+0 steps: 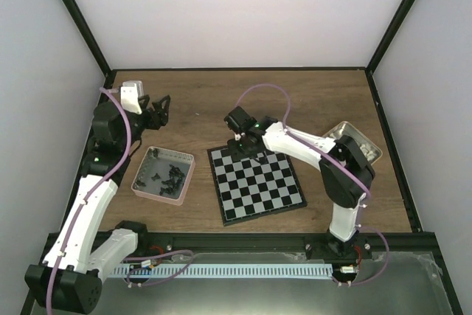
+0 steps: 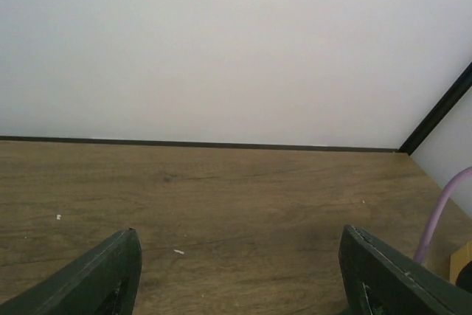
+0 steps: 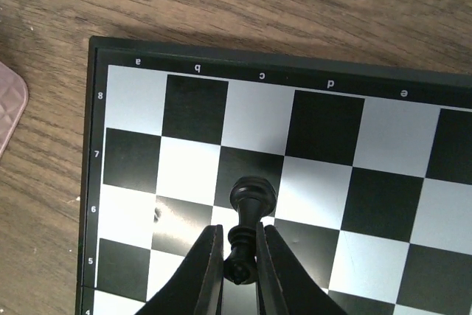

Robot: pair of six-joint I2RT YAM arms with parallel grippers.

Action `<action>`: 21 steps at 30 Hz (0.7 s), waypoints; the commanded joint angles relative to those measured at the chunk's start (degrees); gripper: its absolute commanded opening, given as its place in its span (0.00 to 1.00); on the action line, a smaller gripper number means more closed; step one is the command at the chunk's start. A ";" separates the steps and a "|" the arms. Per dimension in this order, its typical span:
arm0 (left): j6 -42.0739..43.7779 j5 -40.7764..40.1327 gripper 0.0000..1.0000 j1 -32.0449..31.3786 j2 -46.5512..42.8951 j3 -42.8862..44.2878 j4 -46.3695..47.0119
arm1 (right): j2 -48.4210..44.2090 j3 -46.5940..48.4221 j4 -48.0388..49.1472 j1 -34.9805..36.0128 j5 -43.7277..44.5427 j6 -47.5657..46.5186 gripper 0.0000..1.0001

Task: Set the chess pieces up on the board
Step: Place the chess piece on the chessboard.

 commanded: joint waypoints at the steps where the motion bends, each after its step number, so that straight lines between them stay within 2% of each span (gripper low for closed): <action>1: 0.09 -1.23 0.77 -0.07 -0.66 -0.82 3.80 | 2.90 3.75 -4.13 0.12 1.10 -0.94 0.09; 7: 0.16 -2.05 0.78 -0.11 -0.88 -1.10 3.78 | 5.29 6.32 -5.23 0.13 0.63 -0.82 0.11; 11: -0.01 -1.98 0.79 -0.10 -1.13 -1.35 3.86 | 5.11 7.75 -5.01 0.12 1.14 0.04 0.27; 14: -0.07 -2.59 0.82 -0.12 -1.19 -1.37 3.72 | 3.89 7.60 -4.26 0.13 2.29 1.07 0.34; 21: -0.11 -5.07 0.85 -0.12 -1.09 -1.29 3.15 | 2.24 3.36 0.55 0.21 0.08 2.01 0.36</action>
